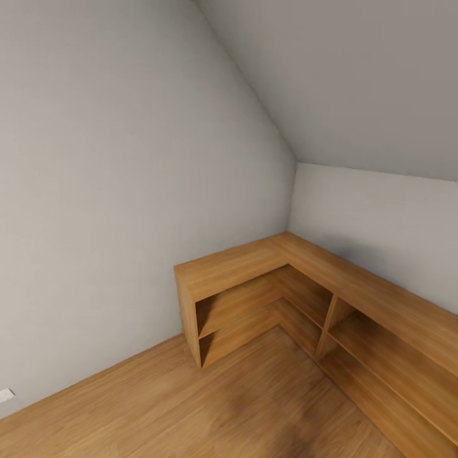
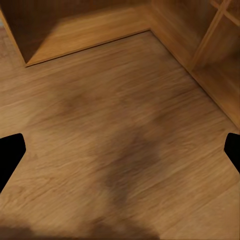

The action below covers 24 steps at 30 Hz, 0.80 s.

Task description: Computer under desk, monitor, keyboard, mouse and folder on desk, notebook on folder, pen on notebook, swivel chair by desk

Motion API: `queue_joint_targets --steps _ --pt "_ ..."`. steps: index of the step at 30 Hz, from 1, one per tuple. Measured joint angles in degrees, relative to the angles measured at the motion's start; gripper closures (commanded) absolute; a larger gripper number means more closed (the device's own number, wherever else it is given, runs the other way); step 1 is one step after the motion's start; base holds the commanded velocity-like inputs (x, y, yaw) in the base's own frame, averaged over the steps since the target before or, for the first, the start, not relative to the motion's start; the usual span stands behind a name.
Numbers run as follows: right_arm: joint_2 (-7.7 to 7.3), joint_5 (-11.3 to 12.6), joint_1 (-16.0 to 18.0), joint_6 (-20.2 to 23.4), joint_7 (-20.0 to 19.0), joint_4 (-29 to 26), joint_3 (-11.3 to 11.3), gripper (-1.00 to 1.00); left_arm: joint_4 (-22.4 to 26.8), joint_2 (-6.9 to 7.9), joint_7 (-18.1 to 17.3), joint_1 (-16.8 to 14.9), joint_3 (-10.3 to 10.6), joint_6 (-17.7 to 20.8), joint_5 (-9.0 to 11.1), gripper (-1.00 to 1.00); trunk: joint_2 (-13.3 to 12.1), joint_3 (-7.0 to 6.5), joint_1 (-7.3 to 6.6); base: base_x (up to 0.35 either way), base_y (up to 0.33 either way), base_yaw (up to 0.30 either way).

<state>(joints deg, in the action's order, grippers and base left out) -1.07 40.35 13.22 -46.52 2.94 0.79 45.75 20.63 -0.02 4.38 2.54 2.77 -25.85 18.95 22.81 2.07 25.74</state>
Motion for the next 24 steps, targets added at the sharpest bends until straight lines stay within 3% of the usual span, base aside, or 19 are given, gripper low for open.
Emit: queue_joint_targets --steps 24 --pt "0.00 0.0 0.0 0.0 0.0 0.0 0.0 -1.00 0.0 0.00 0.0 0.0 0.0 0.0 0.0 -1.00 0.0 -1.39 -0.01 0.192 0.115 -0.223"
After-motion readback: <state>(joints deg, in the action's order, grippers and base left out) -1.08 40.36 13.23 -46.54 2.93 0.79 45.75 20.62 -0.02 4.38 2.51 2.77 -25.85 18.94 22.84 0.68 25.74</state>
